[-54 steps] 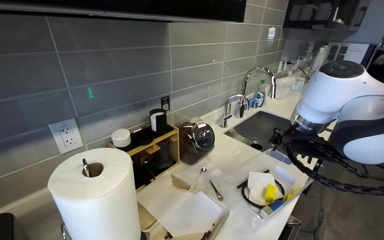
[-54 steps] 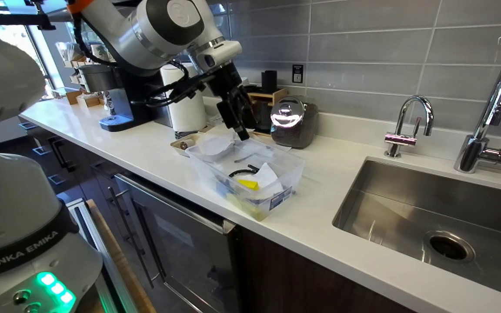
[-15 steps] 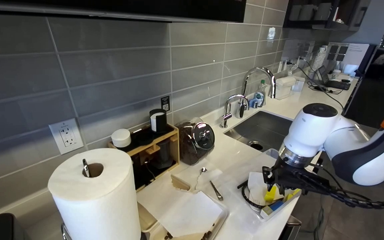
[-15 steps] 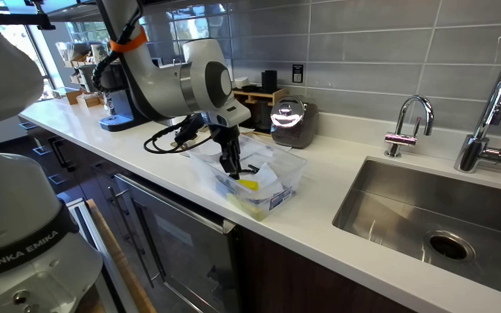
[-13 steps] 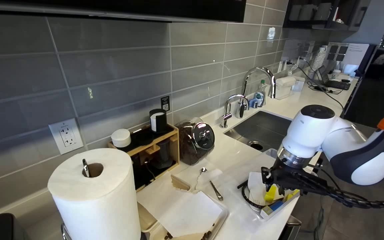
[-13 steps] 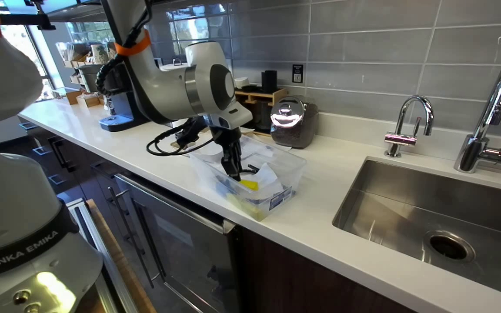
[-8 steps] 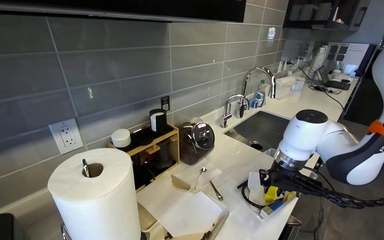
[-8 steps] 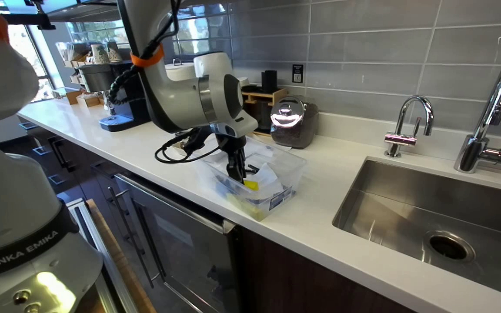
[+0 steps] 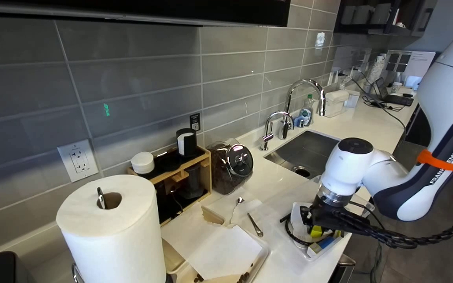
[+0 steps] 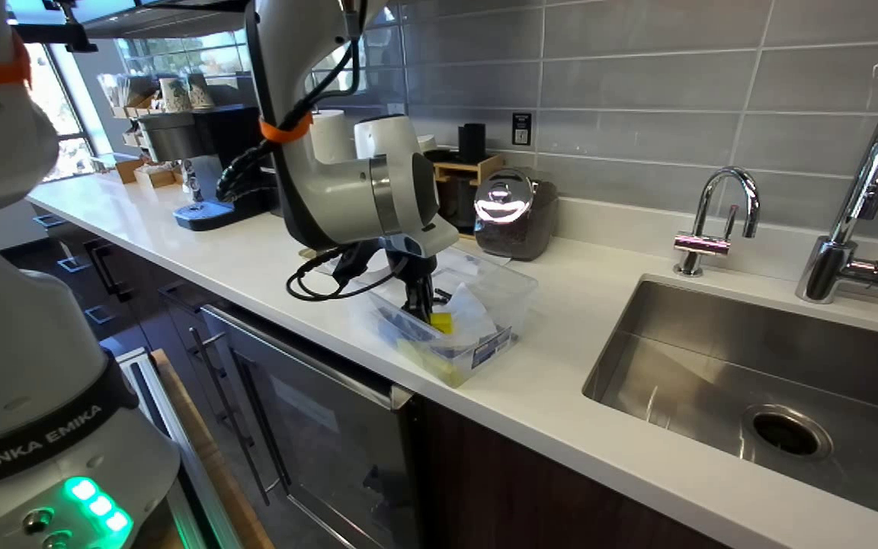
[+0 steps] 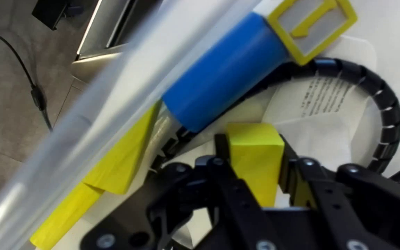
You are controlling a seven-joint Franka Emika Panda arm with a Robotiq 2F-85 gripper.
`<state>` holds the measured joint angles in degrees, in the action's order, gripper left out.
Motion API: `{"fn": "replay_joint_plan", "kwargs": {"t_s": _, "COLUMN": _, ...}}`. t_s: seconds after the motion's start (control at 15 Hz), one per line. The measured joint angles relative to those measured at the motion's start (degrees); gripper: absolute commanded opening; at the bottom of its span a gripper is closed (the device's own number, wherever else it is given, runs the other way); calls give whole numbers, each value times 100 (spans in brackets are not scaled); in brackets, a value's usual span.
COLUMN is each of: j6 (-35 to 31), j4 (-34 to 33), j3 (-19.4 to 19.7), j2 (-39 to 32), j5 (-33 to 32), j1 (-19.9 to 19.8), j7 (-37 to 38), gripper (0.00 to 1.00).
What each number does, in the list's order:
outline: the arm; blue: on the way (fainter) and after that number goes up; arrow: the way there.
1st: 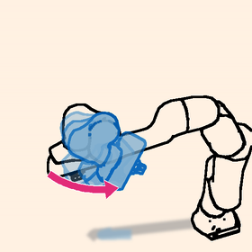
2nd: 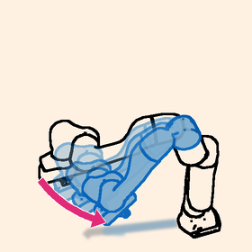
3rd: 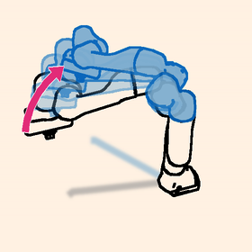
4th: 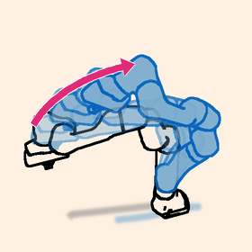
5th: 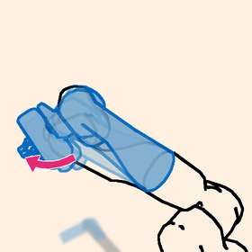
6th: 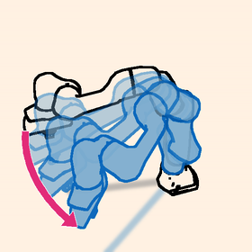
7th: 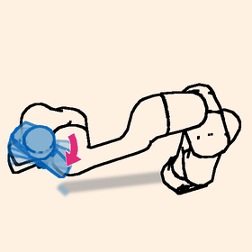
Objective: Remove the yellow object from the lunch box
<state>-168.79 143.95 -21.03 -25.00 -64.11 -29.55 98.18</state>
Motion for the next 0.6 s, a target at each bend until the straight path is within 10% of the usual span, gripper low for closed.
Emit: {"fn": "replay_joint_plan", "kwargs": {"t_s": 0.6, "j6": 20, "j4": -43, "j3": -818, "j2": 830, "j5": 414, "j1": 73, "j7": -90, "gripper": 9}}
